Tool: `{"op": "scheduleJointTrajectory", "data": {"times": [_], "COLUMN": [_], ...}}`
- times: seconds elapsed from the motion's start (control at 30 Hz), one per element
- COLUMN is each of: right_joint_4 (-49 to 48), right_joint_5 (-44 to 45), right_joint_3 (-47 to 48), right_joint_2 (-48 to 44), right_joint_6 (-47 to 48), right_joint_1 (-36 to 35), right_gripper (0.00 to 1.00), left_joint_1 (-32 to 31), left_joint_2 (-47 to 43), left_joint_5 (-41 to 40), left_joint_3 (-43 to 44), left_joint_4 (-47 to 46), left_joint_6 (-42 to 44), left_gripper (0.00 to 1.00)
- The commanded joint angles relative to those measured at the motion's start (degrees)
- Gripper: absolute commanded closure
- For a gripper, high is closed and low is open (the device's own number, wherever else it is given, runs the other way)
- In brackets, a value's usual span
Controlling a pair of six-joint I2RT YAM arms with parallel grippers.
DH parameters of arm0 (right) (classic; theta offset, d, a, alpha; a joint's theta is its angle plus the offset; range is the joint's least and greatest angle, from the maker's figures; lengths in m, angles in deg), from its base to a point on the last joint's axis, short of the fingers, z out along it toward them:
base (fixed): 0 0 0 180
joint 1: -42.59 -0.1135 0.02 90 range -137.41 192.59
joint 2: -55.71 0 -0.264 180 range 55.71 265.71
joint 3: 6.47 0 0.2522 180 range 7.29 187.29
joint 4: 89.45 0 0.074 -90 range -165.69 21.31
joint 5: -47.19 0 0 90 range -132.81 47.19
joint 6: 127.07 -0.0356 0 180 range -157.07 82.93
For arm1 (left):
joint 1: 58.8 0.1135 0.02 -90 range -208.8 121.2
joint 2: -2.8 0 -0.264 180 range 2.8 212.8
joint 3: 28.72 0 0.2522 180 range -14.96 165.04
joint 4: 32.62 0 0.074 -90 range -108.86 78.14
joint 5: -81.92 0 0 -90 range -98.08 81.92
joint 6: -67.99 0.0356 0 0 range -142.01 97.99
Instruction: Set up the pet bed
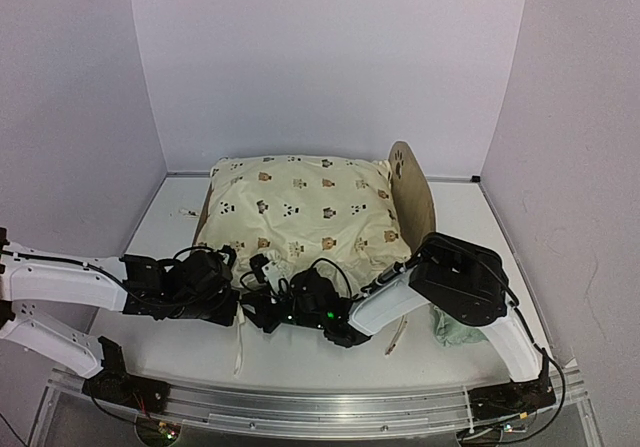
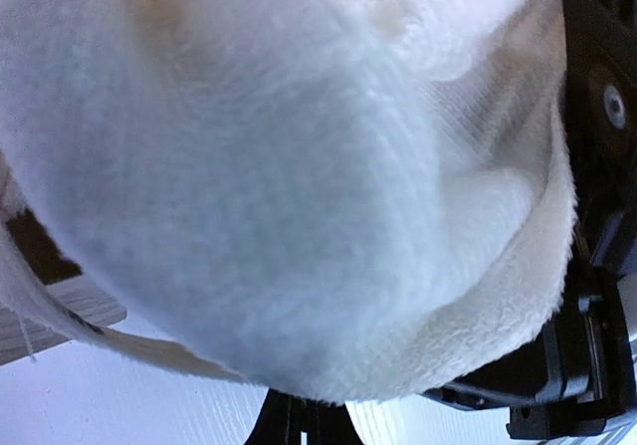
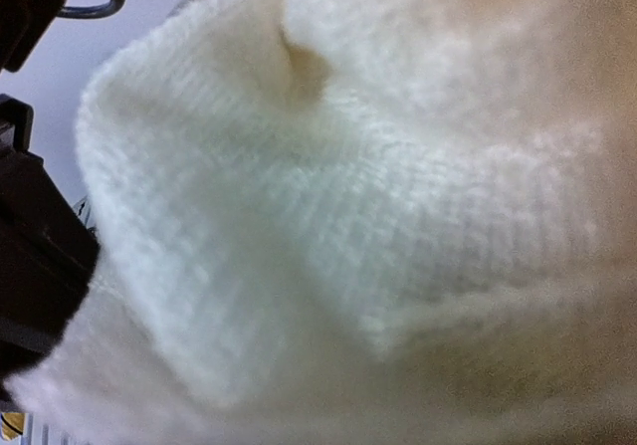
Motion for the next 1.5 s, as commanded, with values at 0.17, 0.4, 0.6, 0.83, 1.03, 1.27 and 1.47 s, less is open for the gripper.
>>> {"op": "scheduleJointTrajectory", "data": {"times": [0.17,0.4,0.6,0.83,1.03,1.27,1.47], "right_joint_4": [-4.4,-4.6,-4.6,-4.3,-4.2,-4.0,-3.9], "right_joint_5": [2.8,5.5,7.6,7.9,8.0,8.5,8.6], "right_joint_3": [2.7,0.4,-0.3,-0.5,-1.0,-1.2,-1.5], "right_joint_2": [1.1,0.2,0.0,-0.3,-0.9,-0.7,-0.7], "right_joint_6": [1.2,0.0,-3.0,-4.5,-4.4,-4.8,-4.9], "right_joint_1": [1.0,1.0,0.9,0.6,0.4,0.1,0.0], "right_gripper": [0.9,1.0,1.0,1.0,1.0,1.0,1.0], "left_joint_1": [-0.2,-0.2,-1.1,-3.7,-4.7,-6.4,-7.1], "left_joint_2": [0.7,-0.1,-0.5,1.3,6.0,11.4,12.7], "left_joint_5": [0.1,0.6,4.0,11.0,11.4,9.6,10.6], "left_joint_3": [0.1,3.3,3.6,1.1,1.0,1.3,-1.3], "left_joint_4": [-1.0,5.1,7.5,3.3,1.2,-0.4,-4.9], "left_joint_6": [1.6,-0.2,-0.3,0.9,0.5,-2.0,-3.1], "left_gripper": [1.0,0.7,0.24,0.29,0.38,0.48,0.63]}}
